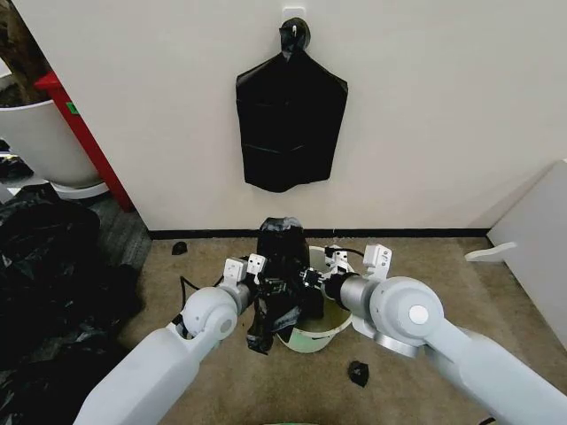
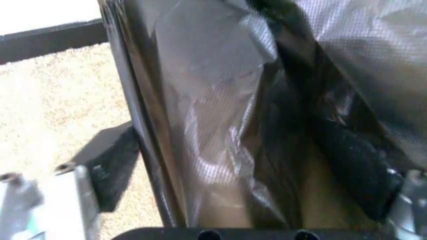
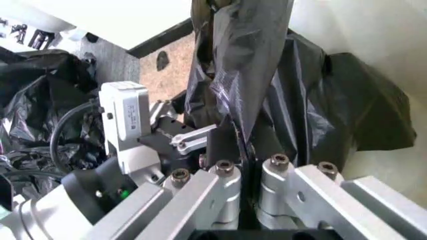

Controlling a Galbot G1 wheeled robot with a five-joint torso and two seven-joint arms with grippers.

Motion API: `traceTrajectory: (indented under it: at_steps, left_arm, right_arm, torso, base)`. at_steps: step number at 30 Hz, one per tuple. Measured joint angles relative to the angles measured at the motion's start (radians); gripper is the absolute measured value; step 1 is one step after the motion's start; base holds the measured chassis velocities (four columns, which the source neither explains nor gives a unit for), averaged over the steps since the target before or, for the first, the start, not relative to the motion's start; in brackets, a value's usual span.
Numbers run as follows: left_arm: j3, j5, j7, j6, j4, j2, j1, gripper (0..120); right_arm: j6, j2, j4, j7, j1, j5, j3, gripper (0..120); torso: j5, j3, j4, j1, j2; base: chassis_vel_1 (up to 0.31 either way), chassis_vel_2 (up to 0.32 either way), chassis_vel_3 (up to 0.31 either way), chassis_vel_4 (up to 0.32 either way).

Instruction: Place the garbage bag over the trash bin.

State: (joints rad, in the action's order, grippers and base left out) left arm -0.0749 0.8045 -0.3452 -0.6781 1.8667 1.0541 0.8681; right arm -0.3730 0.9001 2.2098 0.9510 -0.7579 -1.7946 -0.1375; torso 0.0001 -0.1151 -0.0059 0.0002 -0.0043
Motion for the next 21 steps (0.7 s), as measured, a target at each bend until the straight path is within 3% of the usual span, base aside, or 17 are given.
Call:
traceTrajectory:
  at_steps: [6, 10, 18, 21]
  left_arm:
    - [-0.007, -0.001, 0.0, 0.001, -0.012, 0.009, -0.005, 68]
    - [-0.011, -0.003, -0.001, 0.002, -0.016, 0.013, -0.003, 47]
    - [-0.008, -0.004, -0.003, 0.003, -0.019, 0.008, 0.012, 24]
    - [-0.001, -0.005, -0.006, 0.003, -0.014, 0.006, 0.028, 9]
  right_arm:
    - [0.002, -0.002, 0.002, 0.0, -0.011, 0.003, 0.002, 0]
    - [0.004, -0.002, 0.003, 0.0, -0.02, 0.008, 0.005, 0]
    - [0.005, -0.002, 0.006, 0.0, -0.029, 0.01, 0.015, 0]
    - [0.005, -0.002, 0.009, -0.002, -0.043, 0.02, 0.022, 0]
  torso:
    - [0.0001, 0.0, 0.0, 0.0, 0.0]
    - [0.0001, 0.0, 0.0, 0.0, 0.0]
    - [0.0, 0.0, 0.0001, 0.0, 0.0]
    - [0.0, 0.0, 0.0001, 0.0, 0.0]
  base:
    - [0.0, 0.0, 0.0, 0.0]
    - [0.0, 0.0, 0.0, 0.0]
    - [0.0, 0.0, 0.0, 0.0]
    - [0.0, 0.0, 0.0, 0.0]
